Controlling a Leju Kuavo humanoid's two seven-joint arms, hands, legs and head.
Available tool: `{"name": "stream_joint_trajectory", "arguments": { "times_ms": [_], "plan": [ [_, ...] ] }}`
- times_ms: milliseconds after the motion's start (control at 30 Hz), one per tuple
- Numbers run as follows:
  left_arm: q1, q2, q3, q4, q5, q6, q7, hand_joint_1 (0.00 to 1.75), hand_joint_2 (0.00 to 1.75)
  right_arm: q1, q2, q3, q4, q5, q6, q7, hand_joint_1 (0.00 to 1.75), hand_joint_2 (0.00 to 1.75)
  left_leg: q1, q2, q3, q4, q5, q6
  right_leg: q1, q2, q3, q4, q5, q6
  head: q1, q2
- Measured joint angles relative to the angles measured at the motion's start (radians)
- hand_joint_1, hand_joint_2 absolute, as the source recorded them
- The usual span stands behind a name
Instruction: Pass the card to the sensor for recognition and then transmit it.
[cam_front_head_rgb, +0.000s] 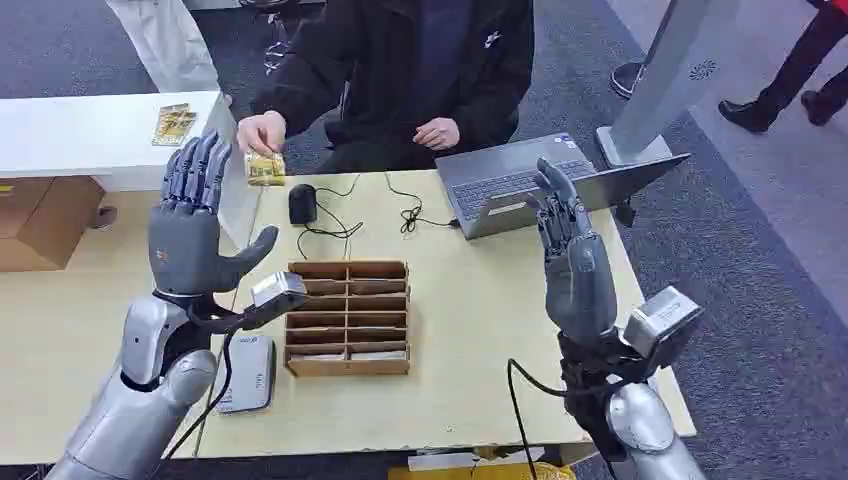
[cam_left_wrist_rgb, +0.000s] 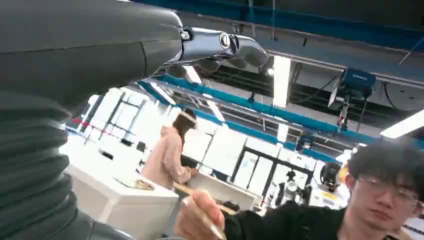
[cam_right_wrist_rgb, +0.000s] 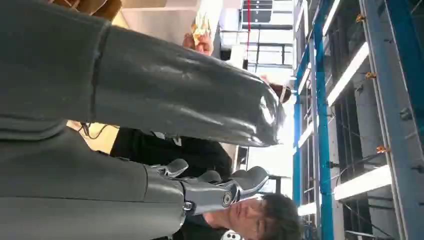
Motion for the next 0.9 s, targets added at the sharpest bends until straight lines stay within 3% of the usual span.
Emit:
{"name": "stream_joint_trajectory", "arguments": {
  "times_ms": [433, 900],
  "plan": [
    [-0.101, 0.048, 0.000, 0.126, -0.278, -0.097, 0.160, 0.00, 1.75, 0.004, 0.004, -0.019, -0.010, 0.019, 0.021, 0.008, 0.00, 0.00, 0.000, 0.000, 0.000, 0.000, 0.000, 0.000, 0.000, 0.001, 0.000, 0.000, 0.000, 0.000, 0.000, 0.000],
    [-0.137, 0.076, -0.002, 0.174, -0.331, -0.127, 0.181, 0.00, 1.75, 0.019, 0.006, -0.033, -0.027, 0.029, 0.032, 0.016, 0.00, 0.00, 0.000, 0.000, 0.000, 0.000, 0.000, 0.000, 0.000, 0.001, 0.000, 0.000, 0.000, 0.000, 0.000, 0.000]
  ]
}}
